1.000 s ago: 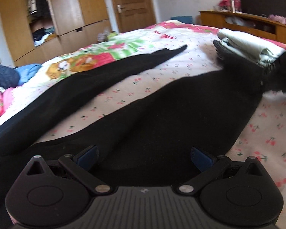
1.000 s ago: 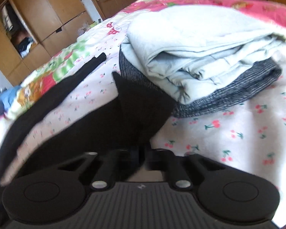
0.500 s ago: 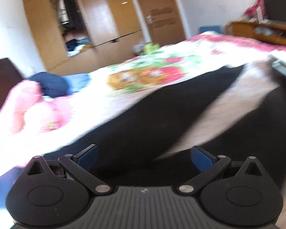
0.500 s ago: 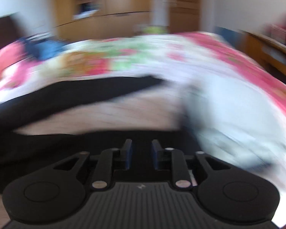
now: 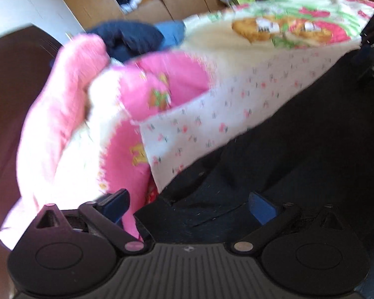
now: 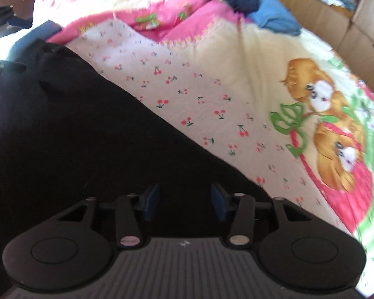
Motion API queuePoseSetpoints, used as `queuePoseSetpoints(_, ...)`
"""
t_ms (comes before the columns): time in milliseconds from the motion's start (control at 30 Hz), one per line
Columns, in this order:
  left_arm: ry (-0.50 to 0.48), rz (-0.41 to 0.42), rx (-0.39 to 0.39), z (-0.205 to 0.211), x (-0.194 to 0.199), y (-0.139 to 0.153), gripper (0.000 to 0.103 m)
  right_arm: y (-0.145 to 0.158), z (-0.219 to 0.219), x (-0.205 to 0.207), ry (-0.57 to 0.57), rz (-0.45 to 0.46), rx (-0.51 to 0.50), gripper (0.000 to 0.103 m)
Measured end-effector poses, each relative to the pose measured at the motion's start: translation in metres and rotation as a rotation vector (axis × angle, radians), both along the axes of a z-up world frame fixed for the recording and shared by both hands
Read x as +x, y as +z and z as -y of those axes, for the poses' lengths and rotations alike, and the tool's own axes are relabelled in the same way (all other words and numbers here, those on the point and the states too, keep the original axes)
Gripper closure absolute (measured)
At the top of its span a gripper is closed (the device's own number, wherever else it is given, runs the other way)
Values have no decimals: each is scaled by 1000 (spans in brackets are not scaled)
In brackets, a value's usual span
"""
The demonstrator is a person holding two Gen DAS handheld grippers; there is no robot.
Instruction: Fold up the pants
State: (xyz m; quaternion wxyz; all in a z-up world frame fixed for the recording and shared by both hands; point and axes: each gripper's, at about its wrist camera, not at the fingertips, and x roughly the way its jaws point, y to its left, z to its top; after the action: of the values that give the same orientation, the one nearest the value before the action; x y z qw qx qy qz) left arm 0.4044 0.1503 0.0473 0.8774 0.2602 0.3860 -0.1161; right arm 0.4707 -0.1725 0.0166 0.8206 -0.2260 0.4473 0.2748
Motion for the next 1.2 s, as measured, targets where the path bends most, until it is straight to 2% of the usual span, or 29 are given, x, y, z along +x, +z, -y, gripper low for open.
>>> queuePoseSetpoints(200,-14,-114,-23,-11,28,-18,0,-4,-13,23,66,-125,-62,51)
queuePoseSetpoints(333,-11,-112,-17,-13,31,-21,3,-2,-19,38,69,-147,-64,51)
queuePoseSetpoints(367,-13,-115,-24,-13,31,-21,9,-1,-20,41,71,-158,-59,51)
queuePoseSetpoints(400,-17,-122,-28,-13,32,-20,22,-1,-22,43,82,-167,-60,51)
queuePoseSetpoints(467,-14,-128,-24,-12,34,-22,37,-6,-27,48,105,-184,-85,51)
queuePoseSetpoints(600,-10,-100,52,-11,35,-23,66,-12,-33,56,130,-208,-113,53)
queuePoseSetpoints(767,-15,-96,38,-17,34,-20,68,7,-35,58,158,-166,-125,51)
queuePoseSetpoints(867,-18,-109,28,-18,37,-22,68,-8,-41,65,154,-184,-178,51)
queuePoseSetpoints(933,-39,-120,39,-16,38,-22,64,-16,-45,66,155,-196,-183,49)
queuePoseSetpoints(1000,-58,-120,53,-16,37,-23,61,-20,-47,63,145,-184,-165,56)
queuePoseSetpoints(1033,-56,-125,52,-16,38,-25,61,-21,-46,62,142,-177,-156,63)
queuePoseSetpoints(1067,-53,-130,56,-17,38,-26,61,-22,-46,61,130,-176,-147,76)
queuePoseSetpoints(1133,-57,-129,90,-14,38,-30,70,-20,-48,56,109,-169,-132,94)
queuePoseSetpoints(1167,-55,-128,110,-13,37,-31,79,-18,-49,52,103,-148,-138,96)
queuePoseSetpoints(1200,-57,-128,110,-13,37,-29,81,-14,-50,47,103,-128,-142,98)
